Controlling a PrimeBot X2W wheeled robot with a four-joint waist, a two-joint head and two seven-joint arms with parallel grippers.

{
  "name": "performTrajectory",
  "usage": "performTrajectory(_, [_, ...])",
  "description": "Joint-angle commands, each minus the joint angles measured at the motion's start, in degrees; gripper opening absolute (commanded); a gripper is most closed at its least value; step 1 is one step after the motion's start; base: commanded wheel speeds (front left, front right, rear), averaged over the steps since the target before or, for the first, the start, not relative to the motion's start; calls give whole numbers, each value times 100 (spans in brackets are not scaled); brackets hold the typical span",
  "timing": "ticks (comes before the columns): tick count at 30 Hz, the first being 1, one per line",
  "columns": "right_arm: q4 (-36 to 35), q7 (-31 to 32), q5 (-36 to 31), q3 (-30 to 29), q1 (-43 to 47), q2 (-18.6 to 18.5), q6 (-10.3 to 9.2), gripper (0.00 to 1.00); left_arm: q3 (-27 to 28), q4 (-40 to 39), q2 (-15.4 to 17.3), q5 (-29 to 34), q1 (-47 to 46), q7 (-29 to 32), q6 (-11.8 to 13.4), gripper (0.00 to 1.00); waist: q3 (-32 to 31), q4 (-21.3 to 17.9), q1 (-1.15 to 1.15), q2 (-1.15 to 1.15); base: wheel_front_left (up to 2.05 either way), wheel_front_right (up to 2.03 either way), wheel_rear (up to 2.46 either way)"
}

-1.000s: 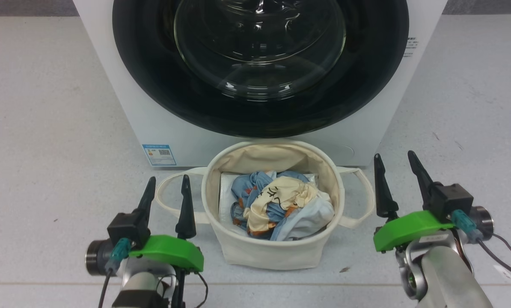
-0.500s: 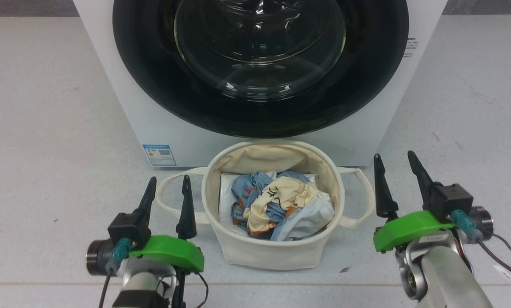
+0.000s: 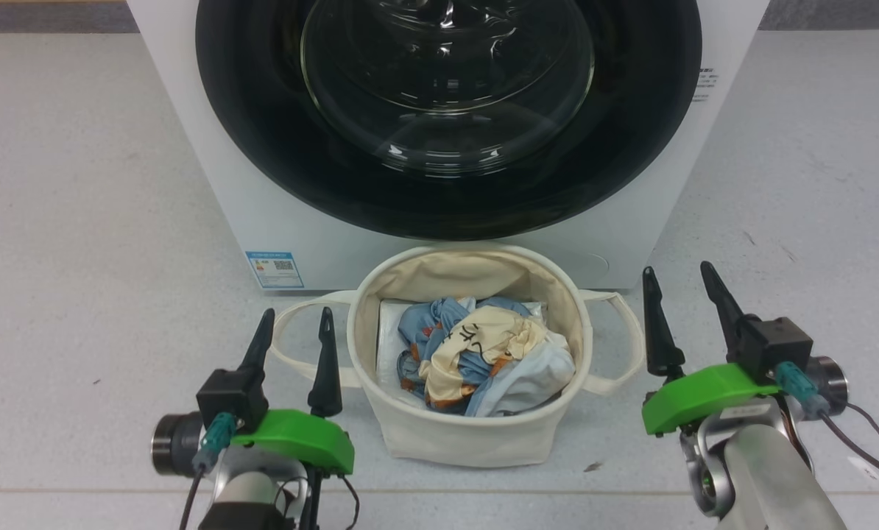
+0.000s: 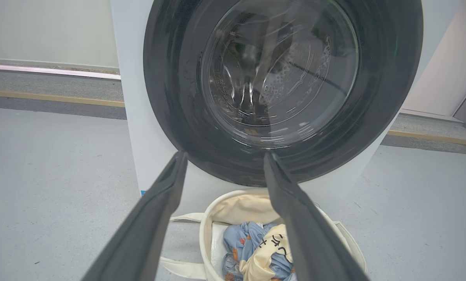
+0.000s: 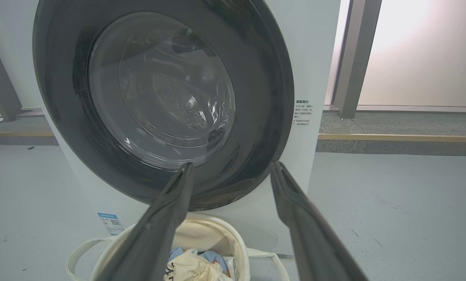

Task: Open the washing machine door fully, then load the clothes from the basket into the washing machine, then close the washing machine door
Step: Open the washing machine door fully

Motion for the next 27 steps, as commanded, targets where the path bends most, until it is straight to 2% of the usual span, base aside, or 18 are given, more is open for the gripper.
performTrajectory(1, [-154, -71, -34, 123, -184, 47, 43, 100, 142, -146, 72, 77, -191, -70, 38, 100, -1, -1, 0, 0, 15, 36, -51])
performTrajectory(10, [-127, -71, -39, 142, -173, 47, 43, 100, 83, -69, 72, 92, -196, -70, 12, 100, -29, -11, 0, 0, 55, 75, -130])
performTrajectory(27, [-100, -71, -36, 222, -135, 47, 43, 100, 8, -37, 72, 147, -176, -70, 35, 100, -38, 27, 0, 0, 124, 118, -242])
